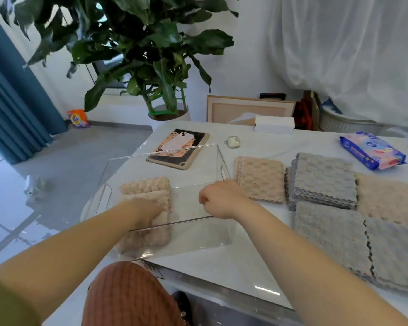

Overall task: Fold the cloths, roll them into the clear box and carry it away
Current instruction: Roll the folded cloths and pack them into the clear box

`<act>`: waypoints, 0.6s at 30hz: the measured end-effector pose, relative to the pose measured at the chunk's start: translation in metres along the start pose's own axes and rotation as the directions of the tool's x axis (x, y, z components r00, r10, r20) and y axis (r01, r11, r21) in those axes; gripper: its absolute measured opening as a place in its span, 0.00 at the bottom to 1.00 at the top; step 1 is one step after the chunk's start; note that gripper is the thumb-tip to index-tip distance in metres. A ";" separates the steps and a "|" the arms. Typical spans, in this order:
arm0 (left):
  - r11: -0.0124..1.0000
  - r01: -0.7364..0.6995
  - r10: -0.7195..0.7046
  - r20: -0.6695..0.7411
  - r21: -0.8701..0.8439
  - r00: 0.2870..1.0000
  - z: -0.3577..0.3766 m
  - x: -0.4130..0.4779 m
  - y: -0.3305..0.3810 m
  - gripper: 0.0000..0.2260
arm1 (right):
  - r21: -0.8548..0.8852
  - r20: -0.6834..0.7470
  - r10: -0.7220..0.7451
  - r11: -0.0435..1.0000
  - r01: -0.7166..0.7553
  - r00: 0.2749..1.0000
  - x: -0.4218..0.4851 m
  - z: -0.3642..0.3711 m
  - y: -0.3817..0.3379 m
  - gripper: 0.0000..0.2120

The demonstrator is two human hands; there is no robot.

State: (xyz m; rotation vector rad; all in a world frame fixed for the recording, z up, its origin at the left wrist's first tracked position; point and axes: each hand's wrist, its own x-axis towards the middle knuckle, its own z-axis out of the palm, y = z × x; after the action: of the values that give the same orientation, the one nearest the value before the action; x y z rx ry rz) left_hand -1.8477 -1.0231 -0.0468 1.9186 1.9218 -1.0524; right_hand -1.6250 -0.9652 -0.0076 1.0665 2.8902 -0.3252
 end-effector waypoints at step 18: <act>0.999 0.030 -0.029 -0.034 0.024 0.999 0.017 -0.019 -0.036 0.21 | -0.039 0.000 0.014 0.999 -0.014 1.000 0.005 0.006 0.000 0.15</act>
State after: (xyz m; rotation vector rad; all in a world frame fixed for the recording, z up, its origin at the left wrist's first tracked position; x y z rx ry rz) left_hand -1.8847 -1.0442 -0.0361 1.9386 1.9693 -1.0634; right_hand -1.6286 -0.9634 -0.0143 1.0798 2.8748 -0.2679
